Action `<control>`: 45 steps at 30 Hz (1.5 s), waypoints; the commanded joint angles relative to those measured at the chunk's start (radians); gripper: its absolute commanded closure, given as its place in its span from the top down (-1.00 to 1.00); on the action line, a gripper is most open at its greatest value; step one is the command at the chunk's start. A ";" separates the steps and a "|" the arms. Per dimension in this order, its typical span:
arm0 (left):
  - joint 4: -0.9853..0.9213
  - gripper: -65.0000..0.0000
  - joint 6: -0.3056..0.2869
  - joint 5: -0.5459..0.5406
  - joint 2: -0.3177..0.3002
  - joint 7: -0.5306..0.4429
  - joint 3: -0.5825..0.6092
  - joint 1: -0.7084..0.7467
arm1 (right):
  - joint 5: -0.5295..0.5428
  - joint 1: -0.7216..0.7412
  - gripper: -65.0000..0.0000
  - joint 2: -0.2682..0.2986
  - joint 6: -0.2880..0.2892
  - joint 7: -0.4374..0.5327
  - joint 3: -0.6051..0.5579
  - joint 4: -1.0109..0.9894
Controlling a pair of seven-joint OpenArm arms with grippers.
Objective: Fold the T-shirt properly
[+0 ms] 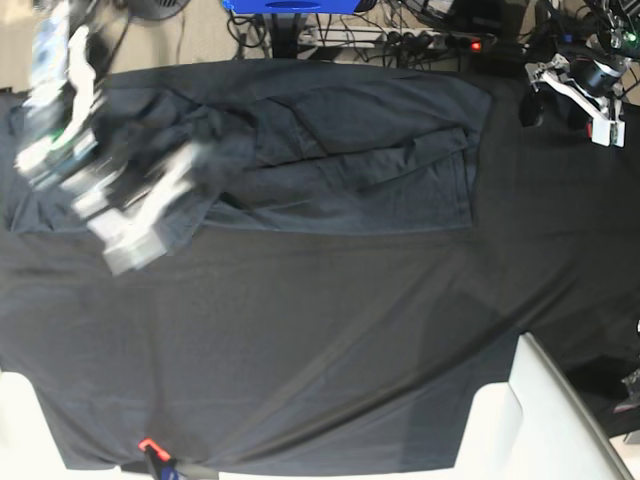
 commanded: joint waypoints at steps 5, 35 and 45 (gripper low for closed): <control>-0.033 0.66 -0.008 -0.016 -0.016 -0.020 -0.007 0.003 | 0.005 0.147 -0.27 0.037 0.005 0.006 0.077 -0.273; -0.035 0.66 -0.008 -0.016 -0.015 -0.021 -0.007 0.001 | 0.008 0.175 -0.27 0.038 -0.001 0.095 0.186 -0.471; -0.036 0.66 -0.008 -0.016 -0.015 -0.021 -0.007 0.001 | 0.011 0.178 -0.25 0.012 -0.001 0.093 0.184 -0.471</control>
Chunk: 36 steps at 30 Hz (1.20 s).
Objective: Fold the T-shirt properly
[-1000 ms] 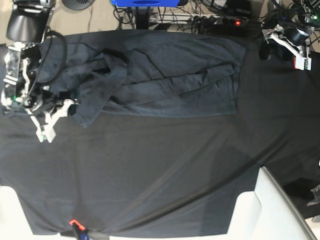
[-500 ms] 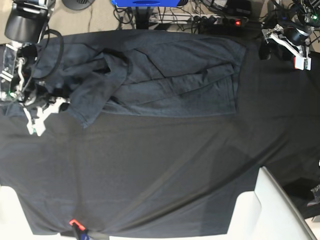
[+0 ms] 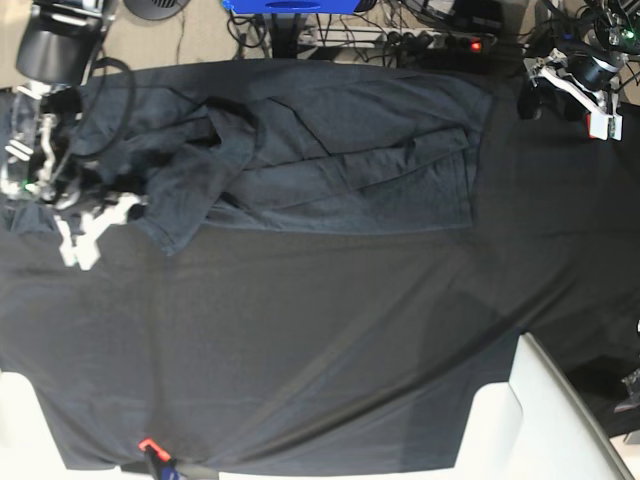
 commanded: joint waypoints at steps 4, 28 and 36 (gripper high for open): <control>0.012 0.66 -0.008 -0.016 -0.014 -0.021 -0.007 0.005 | 0.011 0.017 0.16 0.010 0.006 0.001 0.001 0.016; 0.016 0.66 -0.008 -0.016 -0.015 -0.021 -0.007 0.003 | 0.054 0.013 -1.00 -0.007 0.011 -0.051 0.005 0.063; 0.027 0.66 -0.008 -0.015 -0.021 -0.020 -0.010 0.014 | 0.125 -0.063 -1.00 -0.033 0.011 -0.171 -0.093 0.306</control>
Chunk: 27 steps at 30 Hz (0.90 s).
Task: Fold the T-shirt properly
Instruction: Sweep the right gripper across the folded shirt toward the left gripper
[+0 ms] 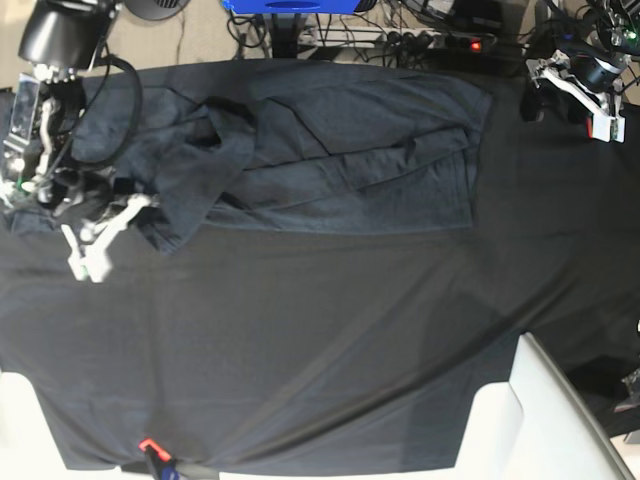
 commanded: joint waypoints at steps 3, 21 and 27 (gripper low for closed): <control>0.039 0.66 -0.008 0.057 -0.016 -0.017 -0.005 0.029 | 0.023 -0.033 -1.00 -0.030 0.011 0.008 -0.097 0.096; 0.082 0.66 -0.008 0.279 0.034 -0.020 -0.007 0.033 | 0.023 -0.027 -1.00 -0.049 0.006 0.070 -0.662 0.133; 0.082 0.66 -0.008 0.279 0.034 -0.020 -0.007 0.035 | 0.017 0.039 -1.00 -0.061 0.006 0.089 -0.792 0.125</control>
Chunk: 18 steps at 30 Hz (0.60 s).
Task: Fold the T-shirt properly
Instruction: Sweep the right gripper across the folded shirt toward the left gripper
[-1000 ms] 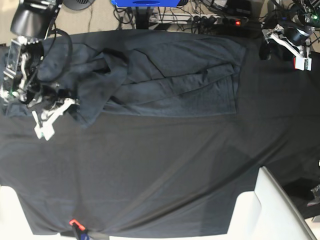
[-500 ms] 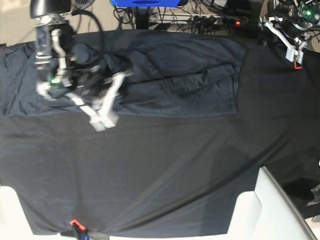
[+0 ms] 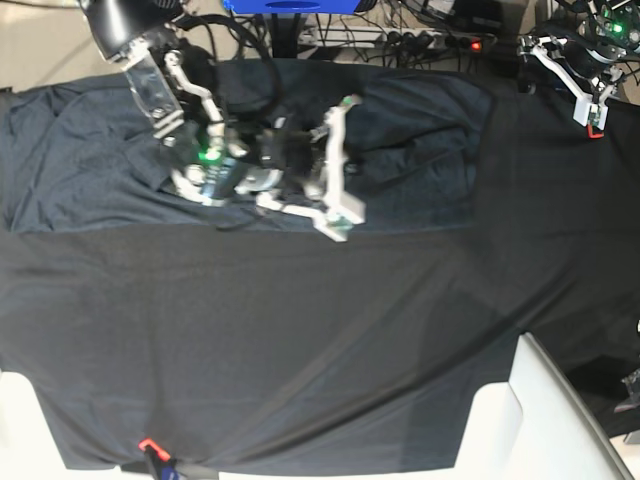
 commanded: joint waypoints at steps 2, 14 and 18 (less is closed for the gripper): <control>0.014 0.66 -0.001 -0.009 -0.014 -0.016 -0.007 0.008 | 0.014 0.045 -1.00 -0.009 0.006 0.021 -0.050 -0.006; 0.014 0.66 -0.001 -0.001 -0.018 -0.016 -0.007 0.008 | 0.012 0.189 -1.00 -0.107 0.006 0.022 -0.303 -0.168; 0.014 0.66 -0.001 -0.001 -0.018 -0.016 -0.007 0.007 | 0.012 0.226 -1.00 -0.117 0.006 0.022 -0.344 -0.169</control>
